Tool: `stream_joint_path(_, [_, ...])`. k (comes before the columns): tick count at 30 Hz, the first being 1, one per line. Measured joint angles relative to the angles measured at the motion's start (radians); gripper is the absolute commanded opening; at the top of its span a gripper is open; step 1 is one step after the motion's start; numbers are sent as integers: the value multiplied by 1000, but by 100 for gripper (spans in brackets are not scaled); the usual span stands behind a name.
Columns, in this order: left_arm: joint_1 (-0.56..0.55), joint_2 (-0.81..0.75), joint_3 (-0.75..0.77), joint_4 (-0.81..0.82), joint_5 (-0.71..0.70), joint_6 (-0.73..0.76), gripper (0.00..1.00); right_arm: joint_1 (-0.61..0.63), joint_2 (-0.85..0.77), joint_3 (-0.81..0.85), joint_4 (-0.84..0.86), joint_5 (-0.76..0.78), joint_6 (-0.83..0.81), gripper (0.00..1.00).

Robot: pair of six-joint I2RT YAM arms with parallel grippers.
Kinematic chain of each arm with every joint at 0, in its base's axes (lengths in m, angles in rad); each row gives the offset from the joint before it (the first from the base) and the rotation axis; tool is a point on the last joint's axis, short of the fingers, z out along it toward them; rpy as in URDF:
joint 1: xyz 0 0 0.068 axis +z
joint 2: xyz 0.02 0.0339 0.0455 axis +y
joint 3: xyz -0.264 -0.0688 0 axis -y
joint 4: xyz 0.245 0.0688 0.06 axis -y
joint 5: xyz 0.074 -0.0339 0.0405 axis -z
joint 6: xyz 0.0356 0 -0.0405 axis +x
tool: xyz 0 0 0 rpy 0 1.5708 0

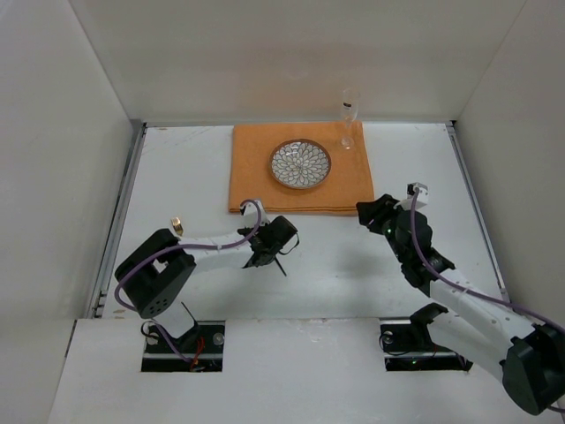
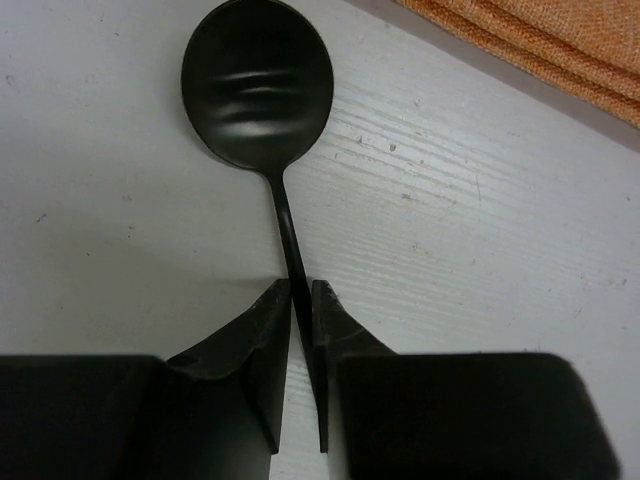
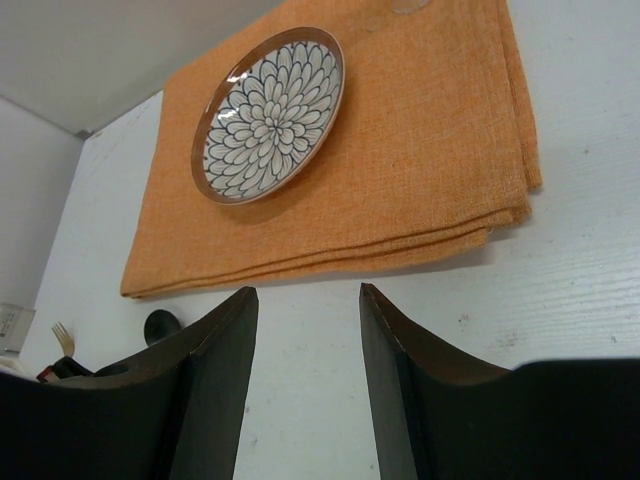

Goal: Set the dinner table for one person

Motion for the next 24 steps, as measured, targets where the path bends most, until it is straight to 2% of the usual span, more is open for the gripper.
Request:
stream_joint_path(5, [0, -12, -30, 47, -6, 1, 1, -2, -28, 0, 0, 0, 0, 51])
stream_joint_path(8, [0, -53, -79, 80, -4, 5, 0, -2, -37, 0, 0, 0, 0, 51])
stream_joint_path(14, [-10, -170, -157, 10, -5, 20, 0, -2, -37, 0, 0, 0, 0, 51])
stream_joint_path(19, [-73, -229, -127, -61, -23, 60, 0, -4, -37, 0, 0, 0, 2, 51])
stream_joint_path(24, [-108, -221, -1, -54, -23, 147, 0, -31, -45, -8, 0, 1, 11, 51])
